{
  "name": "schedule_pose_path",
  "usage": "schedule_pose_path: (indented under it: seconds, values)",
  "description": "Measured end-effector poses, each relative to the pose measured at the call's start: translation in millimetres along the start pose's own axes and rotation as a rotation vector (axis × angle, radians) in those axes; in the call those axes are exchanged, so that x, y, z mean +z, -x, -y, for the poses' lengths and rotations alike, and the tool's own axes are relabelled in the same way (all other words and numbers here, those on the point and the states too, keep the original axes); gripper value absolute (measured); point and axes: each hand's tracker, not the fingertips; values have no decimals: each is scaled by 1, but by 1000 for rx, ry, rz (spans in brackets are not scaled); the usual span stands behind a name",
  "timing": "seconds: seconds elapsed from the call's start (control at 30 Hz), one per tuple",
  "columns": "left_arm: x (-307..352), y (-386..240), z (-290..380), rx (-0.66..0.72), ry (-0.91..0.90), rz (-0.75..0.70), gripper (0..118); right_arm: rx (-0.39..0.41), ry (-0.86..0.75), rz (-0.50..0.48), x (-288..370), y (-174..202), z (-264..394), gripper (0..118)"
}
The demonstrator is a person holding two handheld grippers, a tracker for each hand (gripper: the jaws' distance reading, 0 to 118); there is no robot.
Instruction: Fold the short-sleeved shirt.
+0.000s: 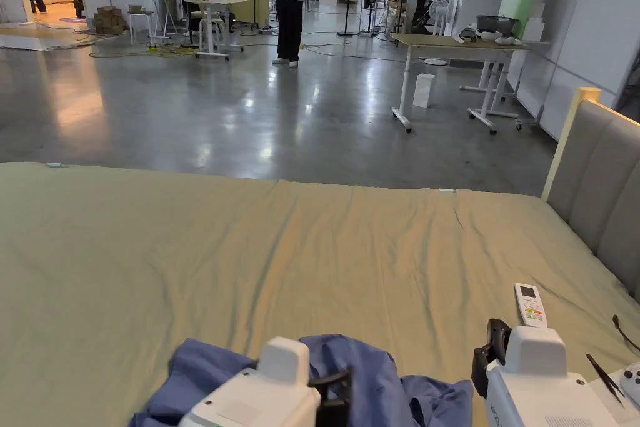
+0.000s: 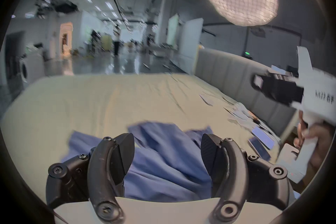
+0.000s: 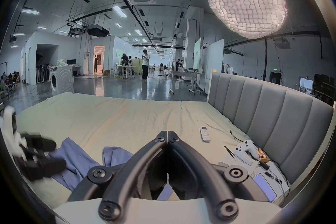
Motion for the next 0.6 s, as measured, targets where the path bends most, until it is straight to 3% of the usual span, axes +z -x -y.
schedule_pose_path:
  seconds: [0.17,0.27,0.33,0.37,0.43,0.6]
  values:
    - [31,41,-41,0,-158,-212,70,-9,-31,-12,6,11,-18,0]
    - [46,58,-50,-20,-199,-300,42,-4,-41,-16,7,18,-24,0]
    - [52,69,-52,-27,-202,-335,12,-9,-47,-22,8,22,-27,0]
    - [57,73,-50,-22,-209,-363,7,-11,-46,-25,7,25,-28,0]
    - [60,82,-49,-5,-192,-357,0,-16,-44,-32,4,28,-28,0]
    - [64,104,-37,46,-139,-340,0,-10,-40,-46,0,34,-29,0]
